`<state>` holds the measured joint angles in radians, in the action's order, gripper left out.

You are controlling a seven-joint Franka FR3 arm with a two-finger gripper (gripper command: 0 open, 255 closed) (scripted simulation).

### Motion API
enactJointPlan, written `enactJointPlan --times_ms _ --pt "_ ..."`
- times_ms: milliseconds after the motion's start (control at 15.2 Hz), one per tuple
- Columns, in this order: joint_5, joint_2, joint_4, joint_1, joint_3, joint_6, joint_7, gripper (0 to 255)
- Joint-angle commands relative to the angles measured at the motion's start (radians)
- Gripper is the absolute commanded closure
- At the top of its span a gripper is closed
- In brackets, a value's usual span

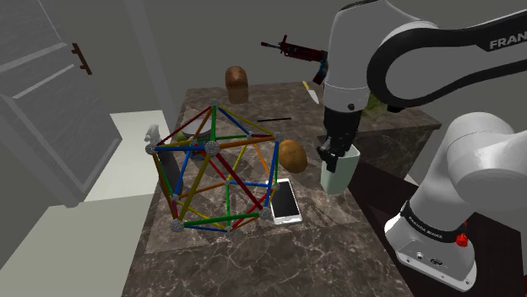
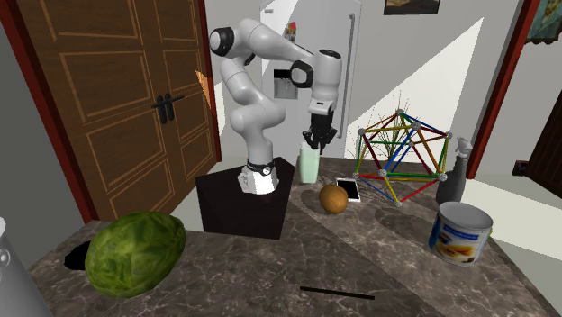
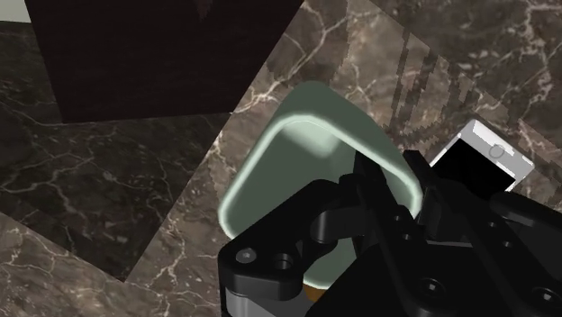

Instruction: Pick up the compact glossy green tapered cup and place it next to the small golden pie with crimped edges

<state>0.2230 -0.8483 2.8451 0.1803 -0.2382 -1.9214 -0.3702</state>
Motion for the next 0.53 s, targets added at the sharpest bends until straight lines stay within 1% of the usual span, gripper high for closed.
enactJointPlan --times_ms 0,462 --pt "-0.005 -0.008 -0.022 -0.001 0.004 0.03 -0.002 255" --pt "-0.023 -0.032 -0.104 -0.009 0.022 0.135 -0.007 255"
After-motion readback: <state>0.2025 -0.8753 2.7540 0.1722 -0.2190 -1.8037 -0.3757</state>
